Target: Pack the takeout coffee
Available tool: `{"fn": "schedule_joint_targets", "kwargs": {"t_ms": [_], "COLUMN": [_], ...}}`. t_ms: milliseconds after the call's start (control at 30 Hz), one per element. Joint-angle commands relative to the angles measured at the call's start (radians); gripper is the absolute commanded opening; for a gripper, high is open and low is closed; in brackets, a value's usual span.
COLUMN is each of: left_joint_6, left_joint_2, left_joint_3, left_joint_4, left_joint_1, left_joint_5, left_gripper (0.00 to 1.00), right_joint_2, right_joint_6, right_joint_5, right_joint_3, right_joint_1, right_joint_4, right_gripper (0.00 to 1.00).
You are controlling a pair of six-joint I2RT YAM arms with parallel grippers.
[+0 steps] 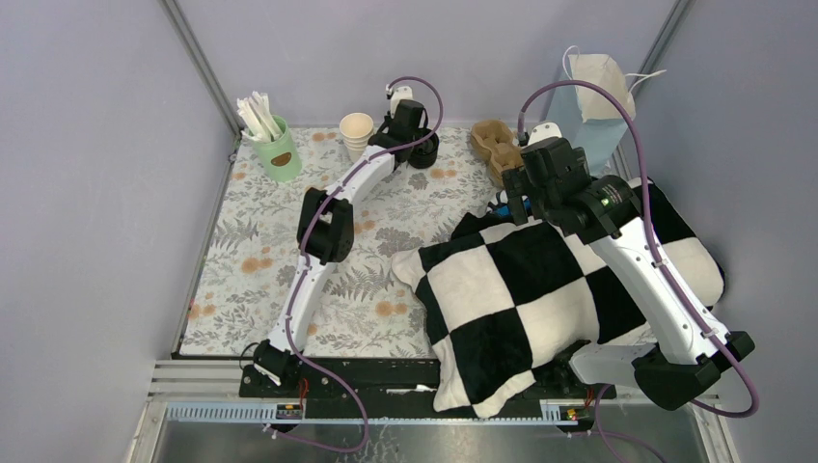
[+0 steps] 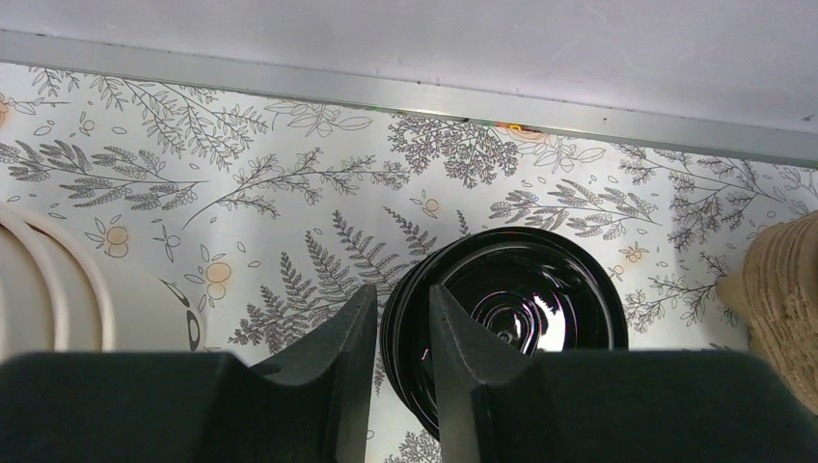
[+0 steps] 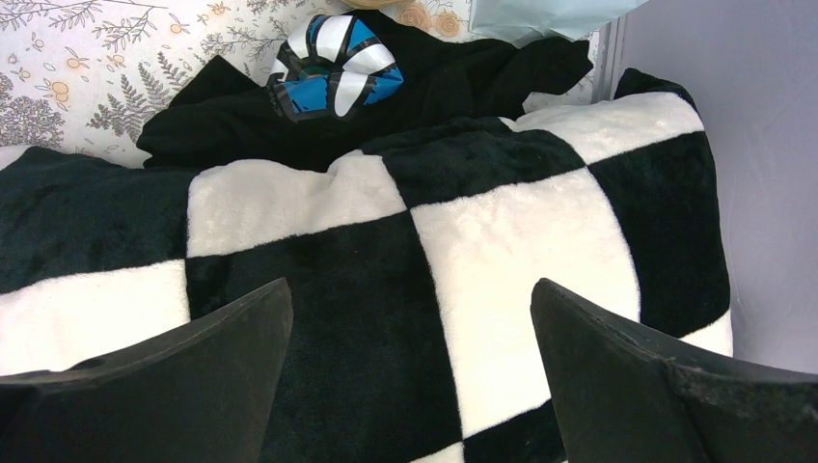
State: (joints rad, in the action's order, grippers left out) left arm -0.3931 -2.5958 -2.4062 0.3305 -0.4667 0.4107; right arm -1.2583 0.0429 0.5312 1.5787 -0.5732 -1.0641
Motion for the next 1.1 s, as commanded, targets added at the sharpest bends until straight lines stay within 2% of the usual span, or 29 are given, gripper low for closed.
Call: {"fn": "schedule_joint_targets", "kwargs": {"t_ms": [0,267,700,1067], "left_joint_6": [-0.013,-0.019,-0.019,-0.02], "left_joint_2": [0.015,0.011,0.024,0.069], "left_joint_3": [-0.031,-0.031,-0.042,-0.038], "left_joint_4": [-0.012,-0.007,-0.009,-0.017], "left_joint_1": [0.005,0.008,0.009,0.009], "left_joint_5": [-0.023,-0.037,-0.032,-0.028], "left_gripper": [0.3,0.32,0.16,0.12], "right_joint_2": [0.005,0.005,0.008,0.013], "right_joint_6": [0.007,0.007,0.006,0.003], "right_joint_5": [-0.005,-0.007,-0.004,0.001], "right_joint_3": [0.009,0.007,0.007,0.006], "right_joint_1": [0.006,0.006,0.006,0.006], "right_joint_4": [0.016,0.016,0.017,0.019], "right_gripper": [1.0,1.0,1.0,1.0]}}
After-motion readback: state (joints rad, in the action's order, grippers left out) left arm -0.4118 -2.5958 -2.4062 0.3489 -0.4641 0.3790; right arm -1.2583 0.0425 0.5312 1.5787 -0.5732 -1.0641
